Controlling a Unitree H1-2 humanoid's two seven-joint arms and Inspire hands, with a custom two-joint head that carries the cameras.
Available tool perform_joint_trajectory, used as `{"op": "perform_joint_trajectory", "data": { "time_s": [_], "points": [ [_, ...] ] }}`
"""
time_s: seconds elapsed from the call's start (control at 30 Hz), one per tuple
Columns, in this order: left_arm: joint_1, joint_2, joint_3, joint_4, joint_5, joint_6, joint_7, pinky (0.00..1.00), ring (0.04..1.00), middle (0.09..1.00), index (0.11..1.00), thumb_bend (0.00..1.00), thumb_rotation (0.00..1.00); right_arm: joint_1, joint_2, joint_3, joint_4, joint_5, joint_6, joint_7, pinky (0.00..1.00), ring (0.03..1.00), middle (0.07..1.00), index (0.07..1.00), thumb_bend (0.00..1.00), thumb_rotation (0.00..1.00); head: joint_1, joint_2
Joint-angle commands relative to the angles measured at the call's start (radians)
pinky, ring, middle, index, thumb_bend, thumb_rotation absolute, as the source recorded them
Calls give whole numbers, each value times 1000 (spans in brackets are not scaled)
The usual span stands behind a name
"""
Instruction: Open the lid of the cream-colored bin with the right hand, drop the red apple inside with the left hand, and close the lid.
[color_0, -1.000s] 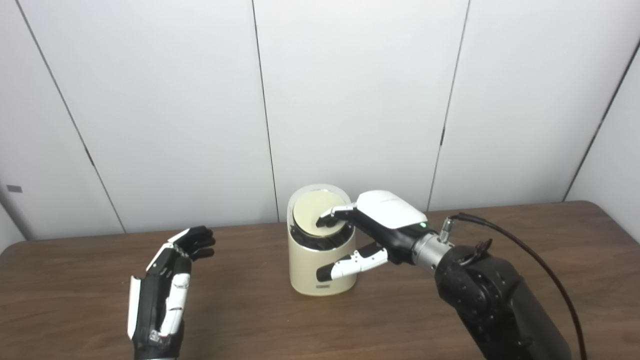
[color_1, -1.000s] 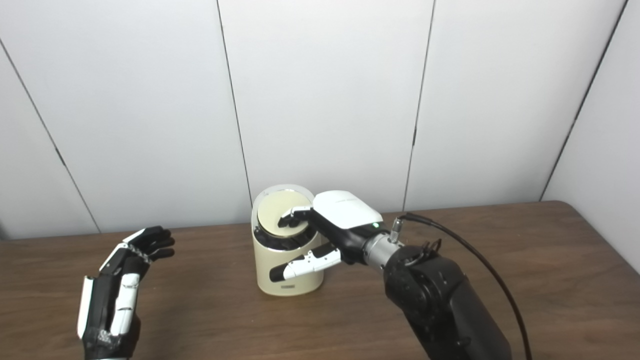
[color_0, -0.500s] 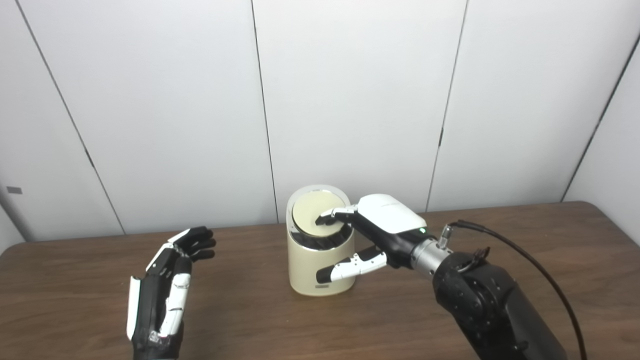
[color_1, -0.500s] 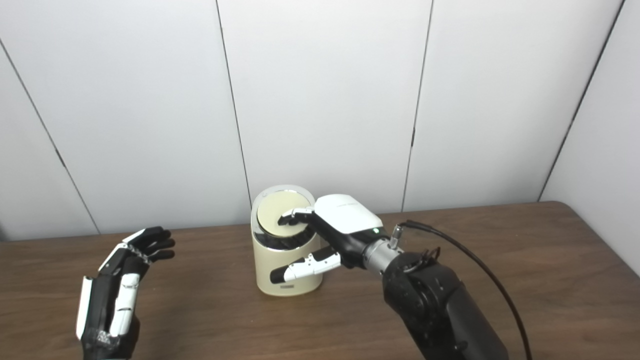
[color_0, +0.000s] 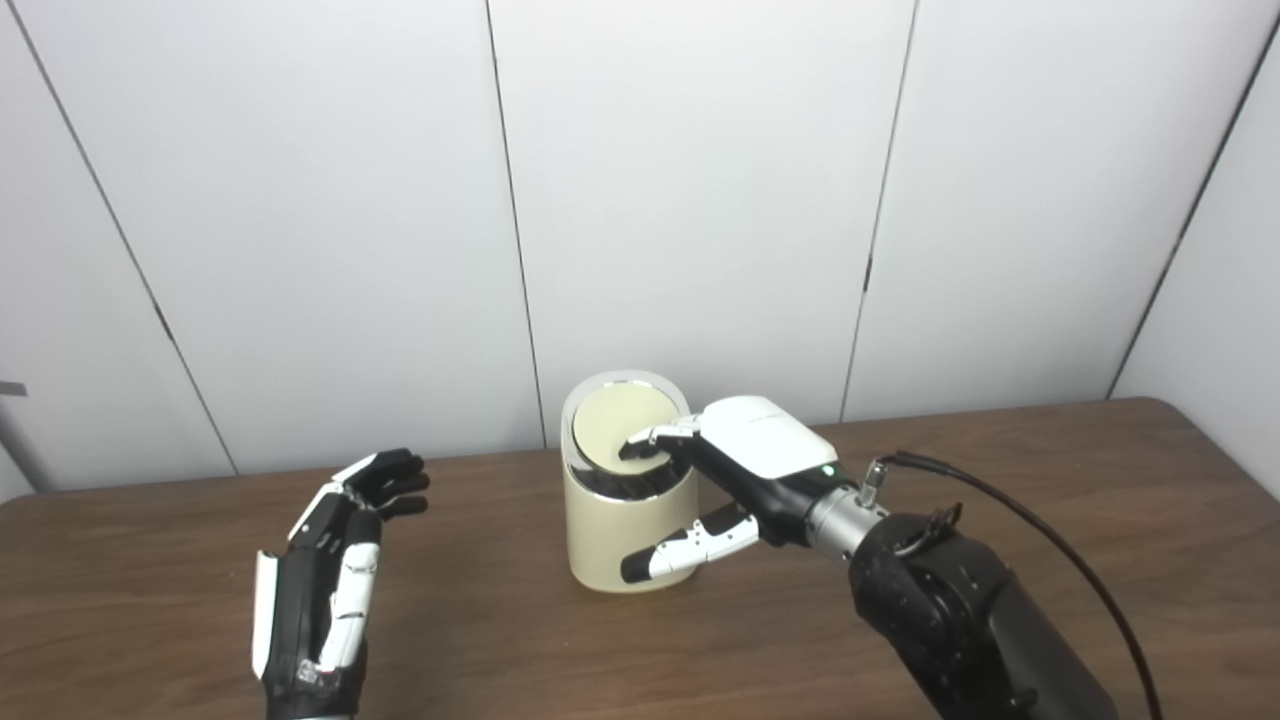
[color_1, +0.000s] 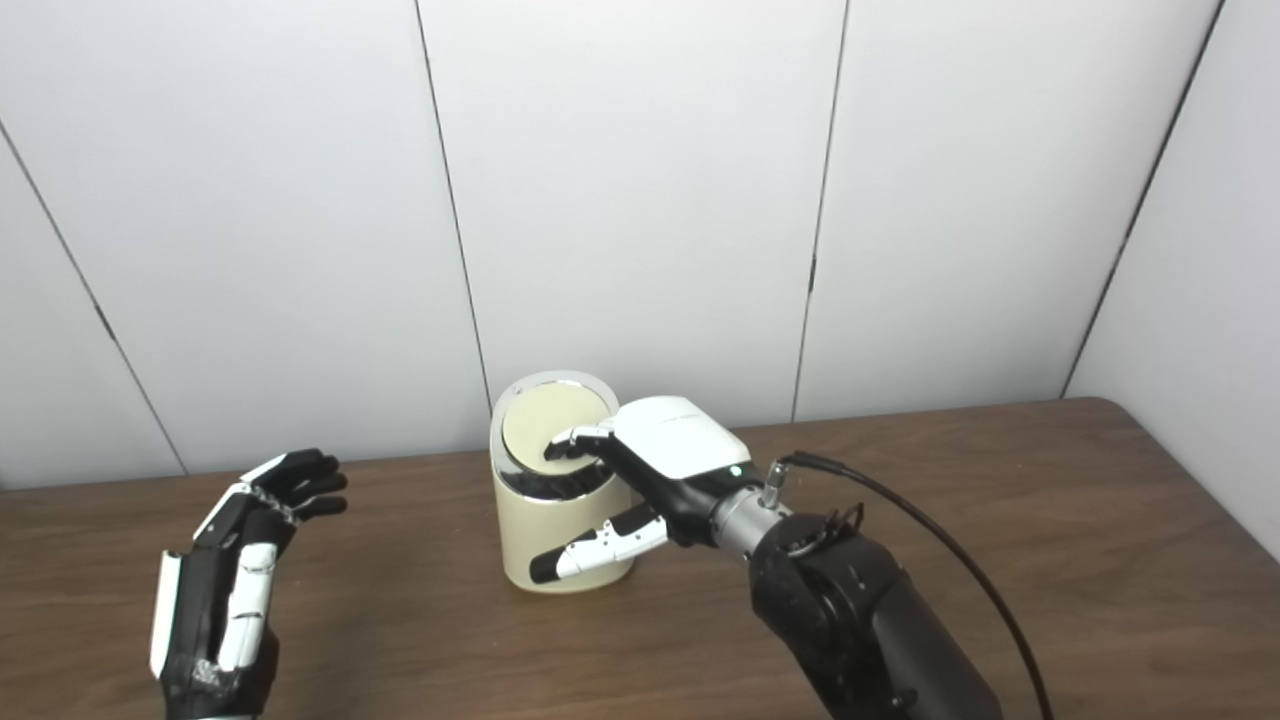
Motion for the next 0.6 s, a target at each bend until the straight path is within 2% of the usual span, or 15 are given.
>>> {"op": "perform_joint_trajectory", "data": {
  "time_s": [0.0,0.43,0.57],
  "points": [
    [-25,4,-3,-28,7,-17,-1,660,703,730,730,502,745,-17,-13,18,32,-25,28,58,856,839,790,765,955,849,-1,1],
    [-30,3,-3,-21,12,-25,3,655,701,727,726,497,741,-18,-12,24,29,-55,48,94,851,835,796,766,958,838,0,-3],
    [-29,4,-3,-19,22,-32,5,655,702,728,729,494,746,-6,-4,2,3,-29,39,60,854,833,799,777,956,826,-2,-2]
  ]
}}
